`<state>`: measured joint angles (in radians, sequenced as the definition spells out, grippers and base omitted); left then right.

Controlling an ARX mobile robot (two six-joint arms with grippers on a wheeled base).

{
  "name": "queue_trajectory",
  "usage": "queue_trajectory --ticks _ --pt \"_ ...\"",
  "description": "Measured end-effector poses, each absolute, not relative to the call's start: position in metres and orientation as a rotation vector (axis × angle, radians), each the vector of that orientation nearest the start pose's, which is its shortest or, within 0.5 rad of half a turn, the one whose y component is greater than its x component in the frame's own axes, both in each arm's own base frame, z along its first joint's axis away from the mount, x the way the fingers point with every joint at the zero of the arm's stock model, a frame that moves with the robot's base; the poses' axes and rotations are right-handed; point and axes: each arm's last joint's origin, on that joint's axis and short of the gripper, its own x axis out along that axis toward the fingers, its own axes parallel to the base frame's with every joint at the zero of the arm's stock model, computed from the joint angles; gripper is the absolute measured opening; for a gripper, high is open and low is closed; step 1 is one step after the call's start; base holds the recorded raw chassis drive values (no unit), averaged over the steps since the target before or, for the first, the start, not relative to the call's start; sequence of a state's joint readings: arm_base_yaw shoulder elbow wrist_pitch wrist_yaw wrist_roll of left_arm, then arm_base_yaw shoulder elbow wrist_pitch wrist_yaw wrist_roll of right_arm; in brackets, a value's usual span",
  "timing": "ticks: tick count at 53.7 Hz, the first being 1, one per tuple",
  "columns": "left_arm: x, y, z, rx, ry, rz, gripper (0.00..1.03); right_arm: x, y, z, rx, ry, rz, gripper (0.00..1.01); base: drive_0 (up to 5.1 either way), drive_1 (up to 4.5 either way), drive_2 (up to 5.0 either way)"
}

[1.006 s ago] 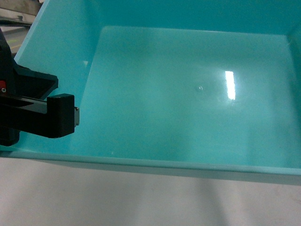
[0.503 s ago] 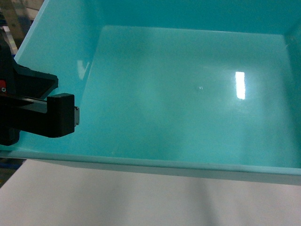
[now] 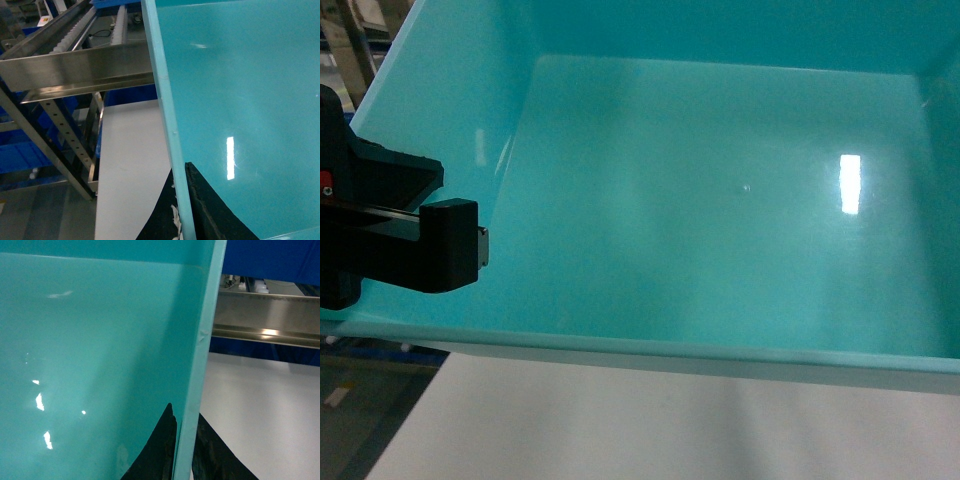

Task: Organize blue bins on left shelf correctly

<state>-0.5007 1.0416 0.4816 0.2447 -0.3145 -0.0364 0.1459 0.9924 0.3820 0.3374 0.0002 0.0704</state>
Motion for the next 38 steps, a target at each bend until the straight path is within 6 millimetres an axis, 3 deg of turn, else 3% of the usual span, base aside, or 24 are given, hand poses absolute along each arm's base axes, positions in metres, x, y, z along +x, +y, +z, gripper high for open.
queue_trajectory --ticks 38 --pt "0.1945 -0.0962 0.2226 0.088 0.292 -0.178 0.02 0.2017 0.0297 0.2079 0.050 0.272 0.136 0.07 -4.9 3.11 1.7"
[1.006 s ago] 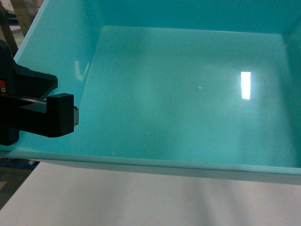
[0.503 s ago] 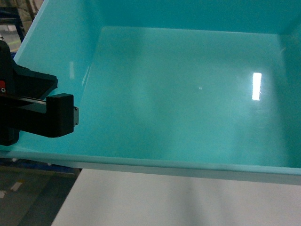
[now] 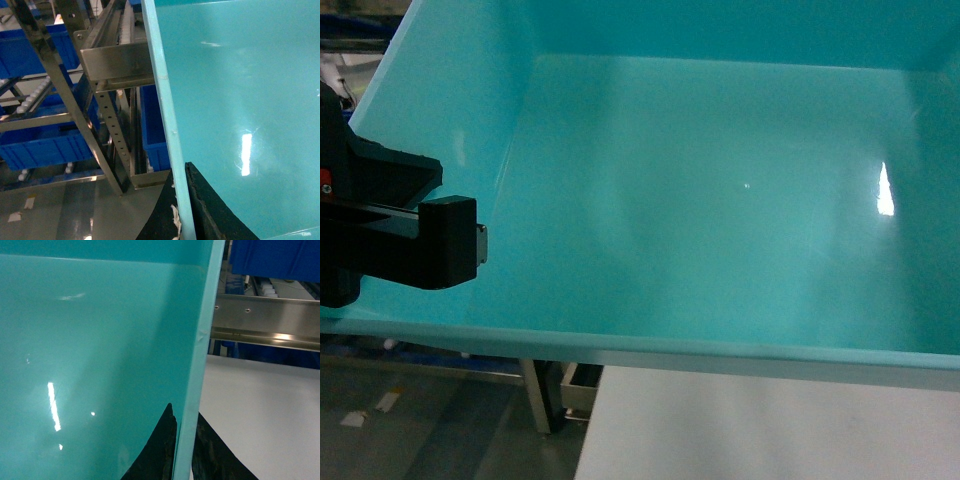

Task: Organize blue bins on left shelf correctly

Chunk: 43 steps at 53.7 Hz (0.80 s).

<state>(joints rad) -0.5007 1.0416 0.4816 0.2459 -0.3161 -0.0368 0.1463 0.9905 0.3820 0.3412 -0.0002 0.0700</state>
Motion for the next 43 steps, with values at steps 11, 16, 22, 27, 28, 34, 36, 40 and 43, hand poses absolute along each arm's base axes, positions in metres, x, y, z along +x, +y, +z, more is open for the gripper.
queue_trajectory --ticks 11,16,22,27,28,34,36,40,43 --pt "0.1945 -0.0962 0.2226 0.089 0.293 -0.178 0.02 0.2016 0.0297 0.2075 0.050 0.276 0.136 0.07 -4.8 3.58 1.2" --pt "0.1945 -0.0962 0.2227 0.089 0.292 -0.178 0.02 0.2017 0.0297 0.2078 0.050 0.273 0.136 0.07 -4.9 3.49 1.1" --pt "0.1945 -0.0962 0.2228 0.088 0.291 -0.178 0.02 0.2017 0.0297 0.2079 0.050 0.272 0.136 0.07 -4.9 3.44 1.1" --pt "0.1945 -0.0962 0.2228 0.088 0.291 -0.178 0.02 0.2017 0.0297 0.2078 0.050 0.272 0.136 0.07 -5.0 3.41 1.0" --pt "0.1945 -0.0962 0.2228 0.088 0.291 -0.178 0.02 0.2017 0.0297 0.2078 0.050 0.272 0.136 0.07 -4.9 3.41 1.1" --pt "0.1945 -0.0962 0.2227 0.089 0.292 -0.178 0.02 0.2017 0.0297 0.2078 0.050 0.273 0.136 0.07 -4.7 3.61 1.3" --pt "0.1945 -0.0962 0.2227 0.089 0.292 -0.178 0.02 0.2017 0.0297 0.2077 0.050 0.274 0.136 0.07 -4.7 3.68 1.3" --pt "0.1945 -0.0962 0.2228 0.088 0.291 -0.178 0.02 0.2017 0.0297 0.2079 0.050 0.272 0.136 0.07 -4.7 3.67 1.3" --pt "0.1945 -0.0962 0.2227 0.089 0.291 -0.178 0.02 0.2017 0.0297 0.2078 0.050 0.272 0.136 0.07 -4.7 3.65 1.3"
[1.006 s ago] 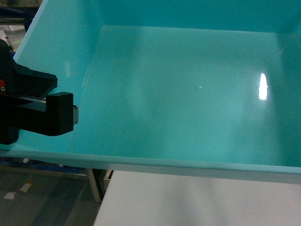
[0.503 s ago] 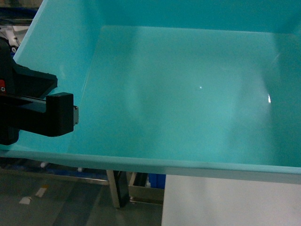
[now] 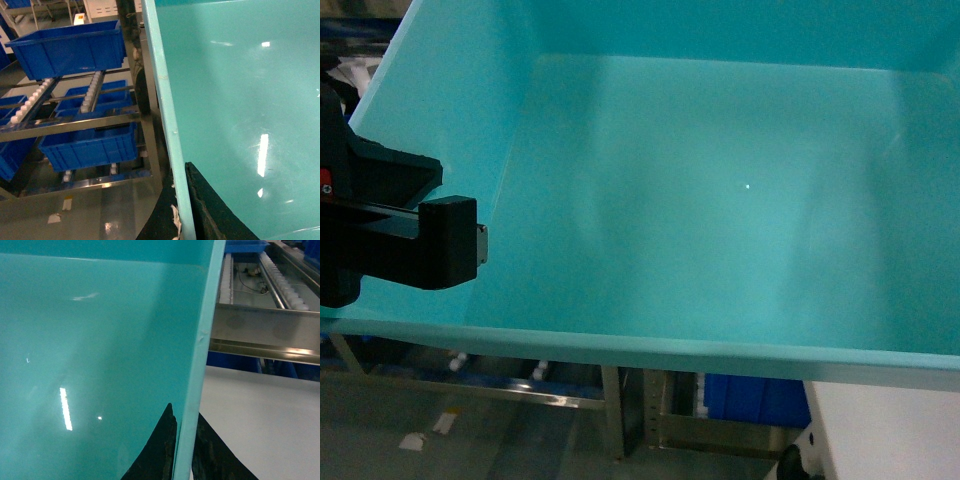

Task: Organize blue bins on left shelf correctly

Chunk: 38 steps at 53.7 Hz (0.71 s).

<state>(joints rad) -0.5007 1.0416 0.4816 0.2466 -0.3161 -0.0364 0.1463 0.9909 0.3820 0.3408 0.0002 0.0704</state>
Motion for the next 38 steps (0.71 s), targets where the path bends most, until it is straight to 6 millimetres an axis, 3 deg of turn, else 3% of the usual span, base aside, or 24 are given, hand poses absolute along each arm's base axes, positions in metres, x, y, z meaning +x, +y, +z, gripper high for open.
queue_trajectory --ticks 38 --pt "0.1945 -0.0962 0.2228 0.088 0.291 -0.178 0.02 0.2017 0.0297 0.2078 0.050 0.272 0.136 0.07 -4.8 3.55 1.2"
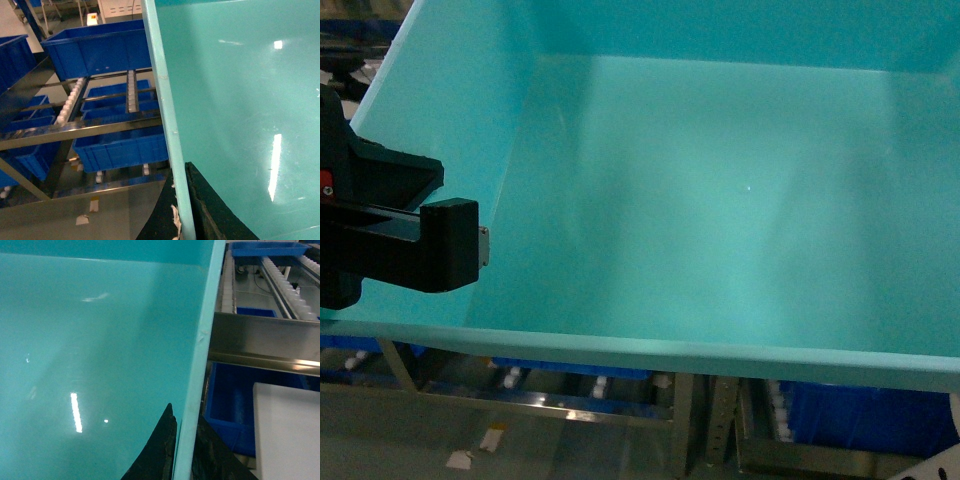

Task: Organize blue bins on left shelf correctly

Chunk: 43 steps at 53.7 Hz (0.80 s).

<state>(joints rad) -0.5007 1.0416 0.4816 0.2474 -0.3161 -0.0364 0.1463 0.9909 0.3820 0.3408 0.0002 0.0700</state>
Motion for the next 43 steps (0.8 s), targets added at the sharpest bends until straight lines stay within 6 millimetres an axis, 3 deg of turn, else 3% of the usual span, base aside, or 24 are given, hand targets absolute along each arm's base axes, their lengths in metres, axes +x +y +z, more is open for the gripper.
queue_trajectory --ticks 43 --pt "0.1945 -0.0962 0.2228 0.088 0.290 -0.178 0.02 0.2017 0.0298 0.2079 0.050 0.272 0.136 0.07 -4.8 3.61 1.2"
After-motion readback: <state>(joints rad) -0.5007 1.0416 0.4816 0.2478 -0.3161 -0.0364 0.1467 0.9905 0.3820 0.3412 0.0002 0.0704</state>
